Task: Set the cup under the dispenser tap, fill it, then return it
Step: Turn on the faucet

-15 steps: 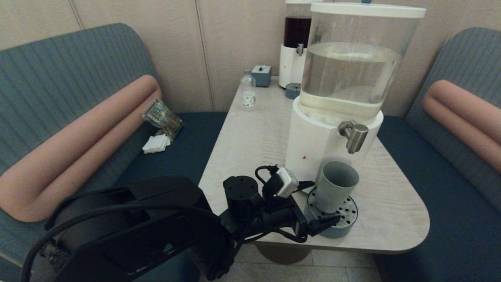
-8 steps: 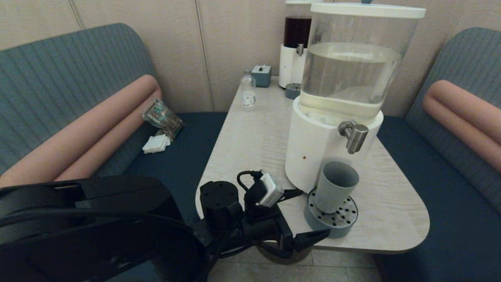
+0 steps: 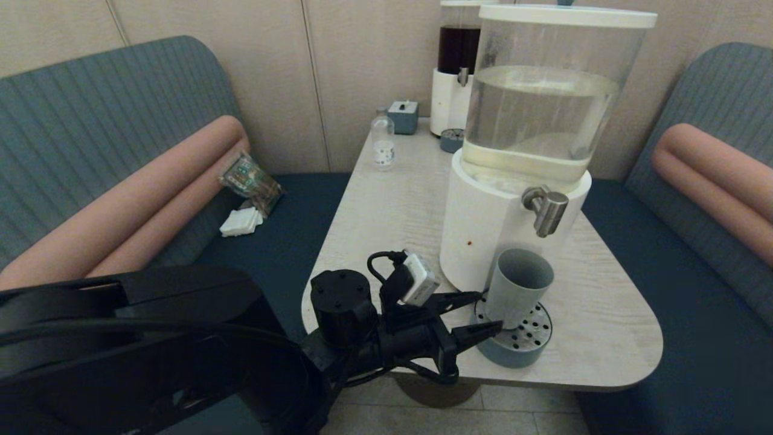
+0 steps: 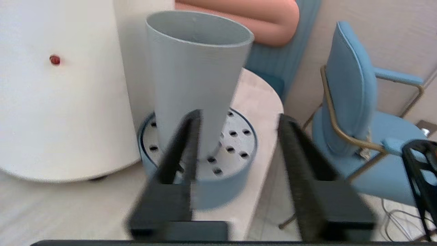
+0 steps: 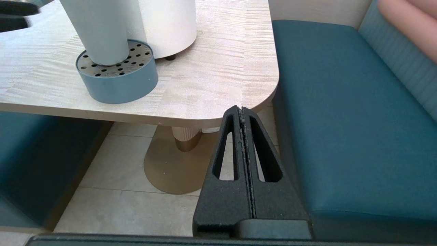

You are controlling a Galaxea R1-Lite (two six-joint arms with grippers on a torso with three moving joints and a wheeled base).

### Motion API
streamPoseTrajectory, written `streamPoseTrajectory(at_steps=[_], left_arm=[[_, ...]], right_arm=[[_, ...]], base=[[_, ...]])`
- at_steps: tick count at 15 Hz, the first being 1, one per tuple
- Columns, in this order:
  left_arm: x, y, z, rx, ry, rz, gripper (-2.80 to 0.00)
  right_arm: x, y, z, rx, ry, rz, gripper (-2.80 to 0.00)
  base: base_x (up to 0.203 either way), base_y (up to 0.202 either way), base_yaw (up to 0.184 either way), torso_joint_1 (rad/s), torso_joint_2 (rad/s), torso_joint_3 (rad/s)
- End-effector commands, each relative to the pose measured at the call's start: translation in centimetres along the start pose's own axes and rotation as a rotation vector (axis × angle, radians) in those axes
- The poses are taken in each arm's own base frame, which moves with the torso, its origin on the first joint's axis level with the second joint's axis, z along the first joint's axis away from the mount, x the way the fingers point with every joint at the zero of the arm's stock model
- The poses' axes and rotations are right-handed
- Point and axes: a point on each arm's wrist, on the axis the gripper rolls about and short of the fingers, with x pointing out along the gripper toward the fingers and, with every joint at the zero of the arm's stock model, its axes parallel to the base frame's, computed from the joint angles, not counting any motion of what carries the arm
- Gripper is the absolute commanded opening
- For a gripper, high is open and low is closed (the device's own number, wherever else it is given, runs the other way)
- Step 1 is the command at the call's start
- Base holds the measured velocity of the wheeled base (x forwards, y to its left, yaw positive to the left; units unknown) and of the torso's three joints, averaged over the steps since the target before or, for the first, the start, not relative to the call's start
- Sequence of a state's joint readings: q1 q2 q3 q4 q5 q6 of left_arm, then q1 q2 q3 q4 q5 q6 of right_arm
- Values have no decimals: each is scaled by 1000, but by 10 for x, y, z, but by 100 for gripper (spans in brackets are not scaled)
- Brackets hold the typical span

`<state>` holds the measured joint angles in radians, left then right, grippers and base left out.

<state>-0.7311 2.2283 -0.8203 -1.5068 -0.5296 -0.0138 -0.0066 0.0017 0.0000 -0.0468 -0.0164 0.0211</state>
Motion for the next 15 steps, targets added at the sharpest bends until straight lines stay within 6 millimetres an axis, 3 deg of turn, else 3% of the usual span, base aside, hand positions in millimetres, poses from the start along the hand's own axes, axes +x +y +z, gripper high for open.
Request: streamPoseTrajectory(at_steps=[1, 15], left_arm=[[12, 7, -15, -1, 0, -3, -280], [28, 16, -37, -4, 2, -3, -280]], right_arm=[[1, 0, -4, 0, 14, 0, -280], [1, 0, -4, 0, 14, -2, -280]], base=[[0, 0, 0, 0, 0, 0], [0, 0, 0, 0, 0, 0]])
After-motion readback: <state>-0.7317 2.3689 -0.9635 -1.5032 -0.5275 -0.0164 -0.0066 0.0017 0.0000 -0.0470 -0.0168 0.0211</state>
